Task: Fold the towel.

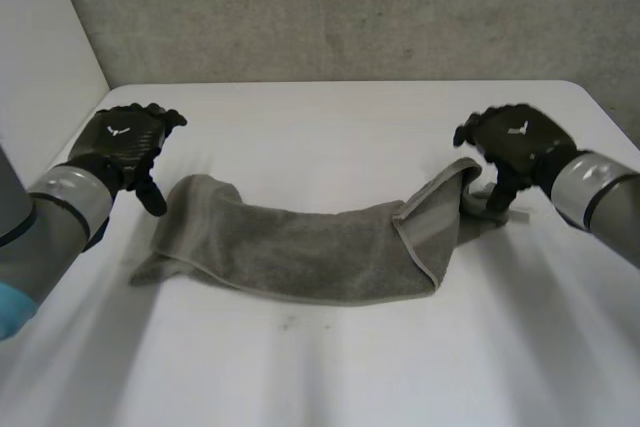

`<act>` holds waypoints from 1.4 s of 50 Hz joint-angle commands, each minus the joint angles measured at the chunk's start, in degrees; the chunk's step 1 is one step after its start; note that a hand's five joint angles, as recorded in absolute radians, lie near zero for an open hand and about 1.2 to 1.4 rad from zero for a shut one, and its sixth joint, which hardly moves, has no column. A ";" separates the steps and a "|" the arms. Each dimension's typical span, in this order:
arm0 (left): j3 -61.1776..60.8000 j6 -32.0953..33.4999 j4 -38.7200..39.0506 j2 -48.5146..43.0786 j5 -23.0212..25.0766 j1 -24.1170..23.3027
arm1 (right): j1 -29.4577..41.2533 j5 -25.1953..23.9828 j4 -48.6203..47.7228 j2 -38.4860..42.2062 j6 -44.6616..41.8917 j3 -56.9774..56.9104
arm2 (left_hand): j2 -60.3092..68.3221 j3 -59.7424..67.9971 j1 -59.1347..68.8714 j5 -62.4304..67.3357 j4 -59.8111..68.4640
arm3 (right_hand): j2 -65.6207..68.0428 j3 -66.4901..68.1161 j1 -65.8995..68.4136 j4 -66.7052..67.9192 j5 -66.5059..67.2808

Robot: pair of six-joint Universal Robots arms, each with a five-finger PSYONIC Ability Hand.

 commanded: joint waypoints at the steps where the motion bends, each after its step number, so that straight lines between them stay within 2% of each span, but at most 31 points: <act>1: -6.05 1.77 -0.38 4.76 0.33 0.17 | 0.63 -3.66 -3.23 -1.39 -11.55 6.76 | 3.41 3.33 2.97 3.43 3.43 | -2.75 -0.50 -2.34 -0.43 -0.63; 6: -10.44 6.87 -0.47 5.20 0.33 0.70 | 3.62 -4.09 -5.95 -1.48 -12.69 7.38 | 4.92 4.84 4.49 4.95 4.95 | -2.24 0.01 -1.84 0.08 -0.13; 8: -12.80 9.76 -0.47 5.29 0.42 0.96 | 6.86 -4.09 -8.05 -0.52 -13.04 6.85 | 9.11 9.03 8.67 9.13 9.13 | -1.74 0.51 -1.33 0.58 0.38; 12: -14.22 10.74 -0.38 5.29 0.95 1.40 | 8.54 -4.09 -11.49 1.77 -13.74 6.41 | 9.13 9.05 8.69 9.15 9.15 | -1.57 0.68 -1.16 0.75 0.55; 17: -16.42 10.74 -0.38 5.11 4.55 4.22 | 11.35 -4.10 -14.56 6.33 -17.25 4.31 | 9.13 9.05 8.69 9.15 9.15 | -1.07 1.19 -0.66 1.26 1.05; 19: -17.47 10.83 -0.38 5.02 8.31 6.31 | 11.88 -4.09 -14.56 7.13 -17.87 3.87 | 9.13 9.05 8.69 9.15 9.15 | -1.07 1.19 -0.66 1.26 1.05; 22: -17.74 10.56 -0.46 5.02 10.87 8.16 | 12.15 -3.57 -14.74 8.53 -18.22 2.99 | 9.13 9.05 8.69 9.15 9.15 | -0.23 2.02 0.18 2.09 1.89; 26: -17.74 10.56 -0.47 5.02 11.93 9.05 | 12.23 -3.39 -14.65 10.21 -18.23 1.93 | 8.96 8.88 8.52 8.98 8.99 | 3.98 6.23 4.39 6.30 6.10; 29: -17.74 10.56 -0.47 4.85 12.11 9.22 | 12.23 -3.22 -14.21 11.97 -18.58 0.96 | 8.62 8.54 8.19 8.65 8.65 | 11.89 14.14 12.29 14.21 14.00; 31: -17.74 10.56 -0.38 4.50 12.20 9.23 | 12.23 -3.13 -14.12 13.02 -19.54 0.00 | 8.12 8.04 7.68 8.15 8.15 | 31.78 34.03 32.18 34.10 33.89; 32: -17.74 10.56 -0.38 4.50 12.20 9.23 | 12.23 -3.13 -14.12 13.02 -19.54 0.00 | 8.12 8.04 7.68 8.14 8.14 | 31.90 34.16 32.31 34.22 34.02; 33: -17.82 10.56 -0.29 4.32 12.28 9.23 | 12.23 -3.04 -14.04 12.93 -20.07 -0.61 | 7.95 7.87 7.52 7.98 7.98 | 51.22 53.47 51.63 53.54 53.34; 34: -17.83 10.56 -0.29 4.32 12.29 9.23 | 12.23 -3.04 -14.04 12.93 -20.07 -0.62 | 7.95 7.87 7.51 7.97 7.98 | 51.41 53.67 51.82 53.74 53.53; 35: -17.83 10.48 -0.12 4.23 12.29 9.05 | 12.23 -3.13 -14.04 12.41 -19.72 -0.97 | 7.95 7.87 7.51 7.97 7.98 | 59.85 62.10 60.26 62.17 61.97; 40: -18.09 10.47 0.85 4.06 12.29 8.08 | 12.67 -2.78 -14.48 8.36 -13.92 -3.08 | 7.95 7.87 7.51 7.97 7.98 | 59.94 62.19 60.34 62.26 62.05; 42: -18.00 10.30 2.25 3.53 12.29 6.86 | 12.85 -2.16 -14.56 5.04 -5.18 -5.18 | 7.95 7.87 7.51 7.97 7.98 | 59.94 62.19 60.34 62.26 62.05; 43: -18.00 10.30 2.26 3.53 12.29 6.85 | 12.85 -2.16 -14.56 5.02 -5.13 -5.19 | 7.95 7.87 7.51 7.97 7.98 | 59.94 62.19 60.34 62.26 62.05; 45: -17.74 10.12 4.01 2.57 12.20 4.58 | 12.33 -0.76 -14.83 1.44 3.88 -6.94 | 7.95 7.87 7.51 7.97 7.98 | 59.94 62.19 60.34 62.26 62.05; 46: -17.74 10.12 4.02 2.56 12.20 4.57 | 12.32 -0.76 -14.83 1.42 3.92 -6.95 | 7.95 7.87 7.51 7.97 7.98 | 59.94 62.19 60.34 62.26 62.05; 49: -17.12 10.03 5.25 0.90 11.85 2.11 | 12.15 3.71 -14.83 -2.26 15.05 -9.49 | 7.95 7.87 7.51 7.97 7.98 | 59.94 62.19 60.34 62.26 62.05; 50: -17.12 10.03 5.25 0.89 11.85 2.11 | 12.15 3.73 -14.83 -2.27 15.08 -9.50 | 7.95 7.87 7.51 7.97 7.98 | 59.94 62.19 60.34 62.26 62.05; 52: -16.77 10.03 5.34 0.45 11.76 1.58 | 11.97 7.49 -14.30 -3.32 18.85 -10.98 | 7.78 7.70 7.35 7.81 7.81 | 59.94 62.19 60.34 62.26 62.05; 53: -16.34 9.86 5.34 -0.24 11.67 1.14 | 11.97 7.51 -14.30 -3.33 18.86 -10.99 | 7.61 7.54 7.18 7.64 7.64 | 59.94 62.19 60.34 62.26 62.05; 55: -15.98 9.51 5.34 -1.12 11.67 0.62 | 11.01 10.66 -13.95 -4.37 20.09 -12.31 | 7.28 7.20 6.84 7.30 7.31 | 59.94 62.19 60.34 62.26 62.05; 57: -15.72 9.07 5.42 -1.83 11.67 0.17 | 10.83 11.45 -13.69 -5.08 20.27 -12.48 | 7.11 7.03 6.67 7.13 7.13 | 59.94 62.19 60.34 62.26 62.05; 70: -9.31 1.78 6.21 -9.29 11.49 -1.23 | 10.39 11.64 -9.91 -12.19 24.83 -12.13 | 6.94 6.86 6.50 6.96 6.96 | 59.94 62.19 60.34 62.26 62.05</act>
